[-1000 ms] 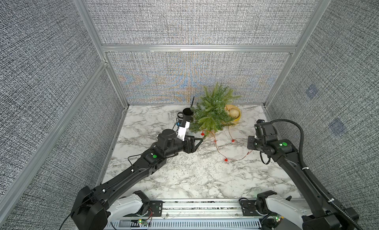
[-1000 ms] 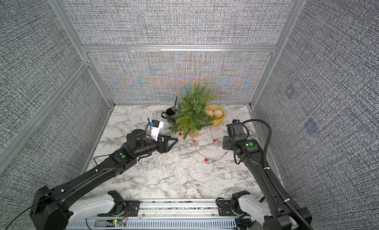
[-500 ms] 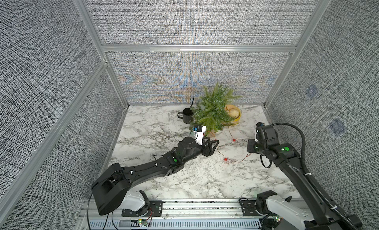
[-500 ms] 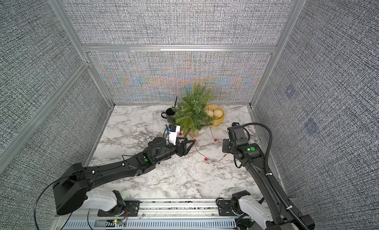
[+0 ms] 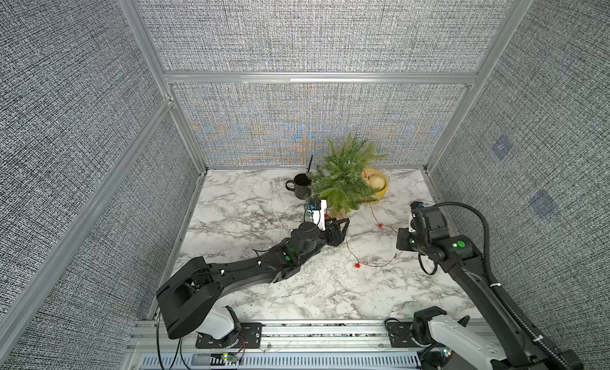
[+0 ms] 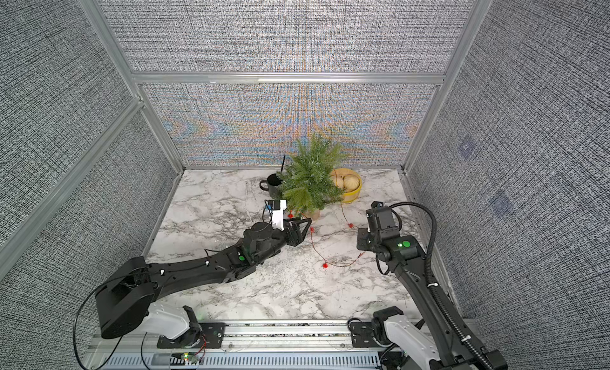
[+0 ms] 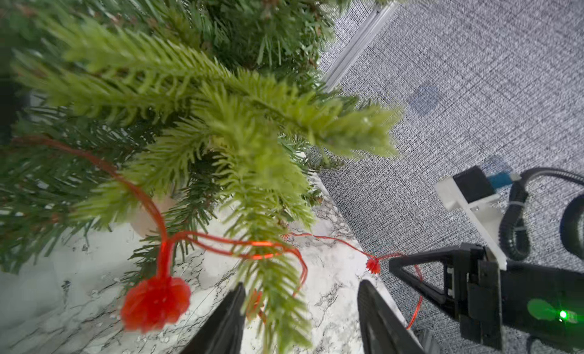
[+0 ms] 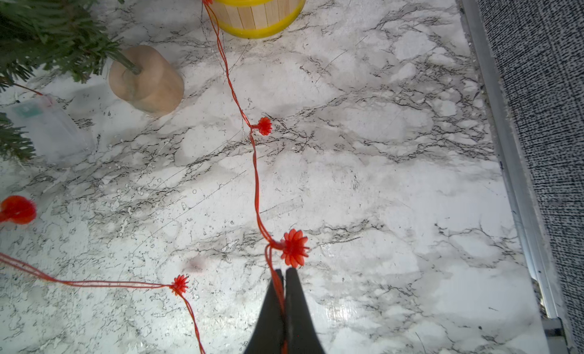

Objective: Remove string lights from the small christmas tree
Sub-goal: Remove the light string from the Christmas tree.

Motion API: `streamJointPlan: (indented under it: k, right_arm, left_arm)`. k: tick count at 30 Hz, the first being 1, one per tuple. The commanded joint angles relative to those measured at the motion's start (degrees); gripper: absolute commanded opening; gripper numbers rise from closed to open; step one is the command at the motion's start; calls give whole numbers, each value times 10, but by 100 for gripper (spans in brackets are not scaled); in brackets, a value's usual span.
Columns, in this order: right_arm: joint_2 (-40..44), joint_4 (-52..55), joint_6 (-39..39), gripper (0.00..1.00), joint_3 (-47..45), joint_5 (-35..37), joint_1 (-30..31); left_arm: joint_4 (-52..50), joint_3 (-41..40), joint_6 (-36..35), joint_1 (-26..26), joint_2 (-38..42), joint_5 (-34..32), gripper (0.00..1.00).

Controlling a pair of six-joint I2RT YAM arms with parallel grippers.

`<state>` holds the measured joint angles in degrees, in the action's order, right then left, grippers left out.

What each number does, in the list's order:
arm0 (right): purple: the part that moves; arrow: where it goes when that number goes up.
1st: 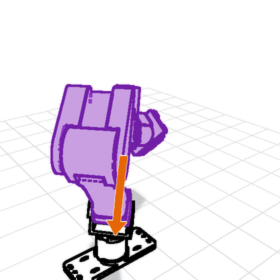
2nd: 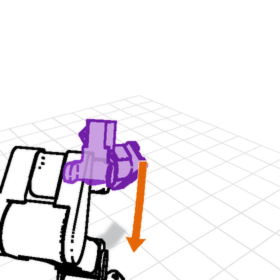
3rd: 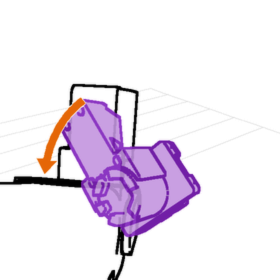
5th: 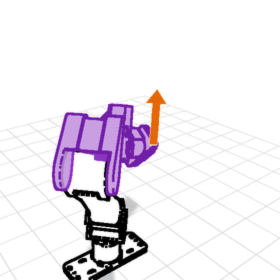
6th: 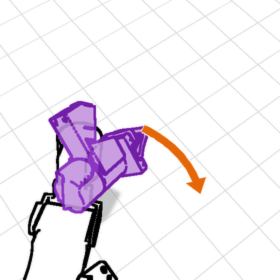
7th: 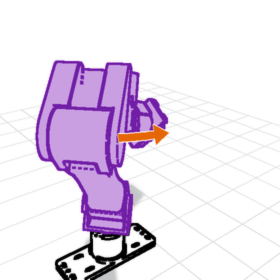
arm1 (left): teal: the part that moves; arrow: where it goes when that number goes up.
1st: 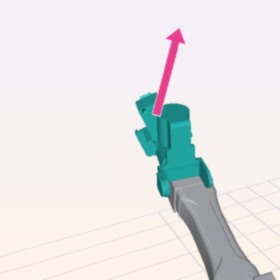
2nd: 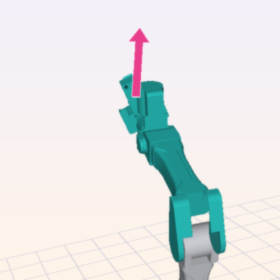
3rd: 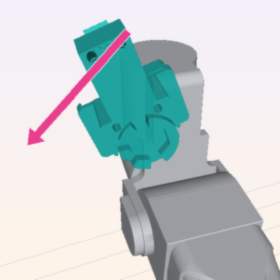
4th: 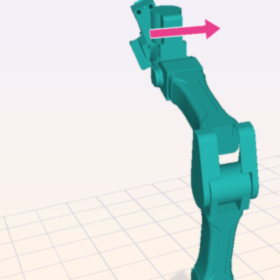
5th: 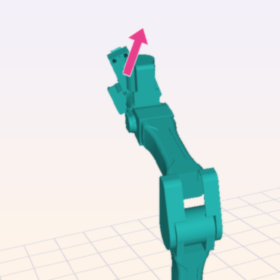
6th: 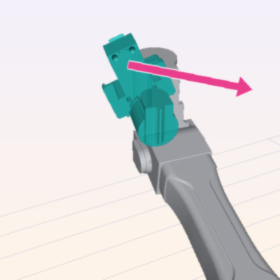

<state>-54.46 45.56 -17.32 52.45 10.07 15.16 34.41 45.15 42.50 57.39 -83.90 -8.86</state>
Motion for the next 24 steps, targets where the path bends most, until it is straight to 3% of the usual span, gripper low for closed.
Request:
streamJointPlan:
  k: [1,14,24]
  right_arm:
    - [1,-11,2,0,-2,-10,1]
    - [-1,-24,4,0,-12,-15,2]
    - [-10,-35,5,0,-12,-22,1]
  left_arm:
    - [31,12,17,0,-5,-11,51]
    - [22,9,36,0,10,-18,11]
    - [-8,-9,48,0,50,-24,8]
